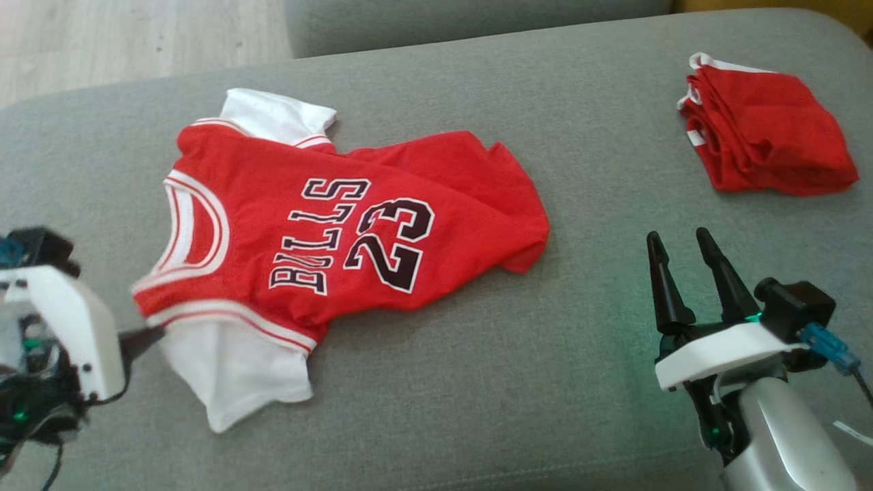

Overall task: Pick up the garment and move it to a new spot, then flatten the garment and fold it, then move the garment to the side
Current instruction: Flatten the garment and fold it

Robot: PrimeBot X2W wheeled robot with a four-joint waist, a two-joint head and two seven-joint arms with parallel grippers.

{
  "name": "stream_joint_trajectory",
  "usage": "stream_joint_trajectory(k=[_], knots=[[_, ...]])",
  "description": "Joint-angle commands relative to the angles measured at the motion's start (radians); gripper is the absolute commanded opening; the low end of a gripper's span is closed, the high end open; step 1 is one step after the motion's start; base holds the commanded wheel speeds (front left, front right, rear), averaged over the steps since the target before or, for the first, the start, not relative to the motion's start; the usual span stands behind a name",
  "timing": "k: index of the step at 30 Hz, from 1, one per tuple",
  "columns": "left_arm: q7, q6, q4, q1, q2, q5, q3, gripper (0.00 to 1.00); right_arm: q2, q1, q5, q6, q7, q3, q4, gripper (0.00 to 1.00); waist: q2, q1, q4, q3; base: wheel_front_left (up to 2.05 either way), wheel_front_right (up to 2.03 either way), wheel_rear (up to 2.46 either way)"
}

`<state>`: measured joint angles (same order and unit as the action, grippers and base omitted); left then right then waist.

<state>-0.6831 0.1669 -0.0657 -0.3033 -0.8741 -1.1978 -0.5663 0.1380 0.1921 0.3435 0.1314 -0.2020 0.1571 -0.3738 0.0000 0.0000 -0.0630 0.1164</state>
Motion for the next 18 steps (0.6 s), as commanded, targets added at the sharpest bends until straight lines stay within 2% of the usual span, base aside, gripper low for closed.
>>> stream_joint_trajectory(k=[1,3,8,12,17,18], knots=[[0.019,-0.005,0.063,-0.05,-0.05,-0.006,0.076,0.0,0.009,0.014,0.005,-0.001,-0.005,0.017,0.024,1.0,0.0,0.0,-0.007,0.002,0.0,0.0,0.0],[0.038,-0.012,0.125,-0.058,-0.037,-0.009,0.085,0.0,0.01,0.013,0.006,-0.001,-0.005,0.019,0.022,1.0,0.0,0.0,-0.013,0.005,0.0,0.0,0.0],[0.05,-0.034,0.211,-0.12,0.049,-0.019,0.069,0.0,0.006,0.025,0.008,-0.001,-0.003,0.028,0.021,1.0,0.0,0.0,-0.031,0.016,0.0,0.0,0.0],[0.059,-0.048,0.139,-0.199,0.166,0.006,0.016,0.0,-0.003,0.048,0.01,-0.001,-0.004,0.043,0.02,1.0,0.0,0.0,-0.054,0.041,0.0,0.0,0.0],[0.041,-0.101,-0.017,-0.287,0.308,0.016,-0.065,0.0,-0.012,0.072,0.017,-0.001,-0.014,0.054,0.004,1.0,0.0,0.0,-0.082,0.067,0.0,0.0,0.0],[0.045,-0.11,-0.057,-0.303,0.334,0.022,-0.076,0.05,-0.013,0.075,0.018,-0.001,-0.017,0.055,-0.001,1.0,0.0,0.0,-0.084,0.069,0.0,0.0,0.0]])
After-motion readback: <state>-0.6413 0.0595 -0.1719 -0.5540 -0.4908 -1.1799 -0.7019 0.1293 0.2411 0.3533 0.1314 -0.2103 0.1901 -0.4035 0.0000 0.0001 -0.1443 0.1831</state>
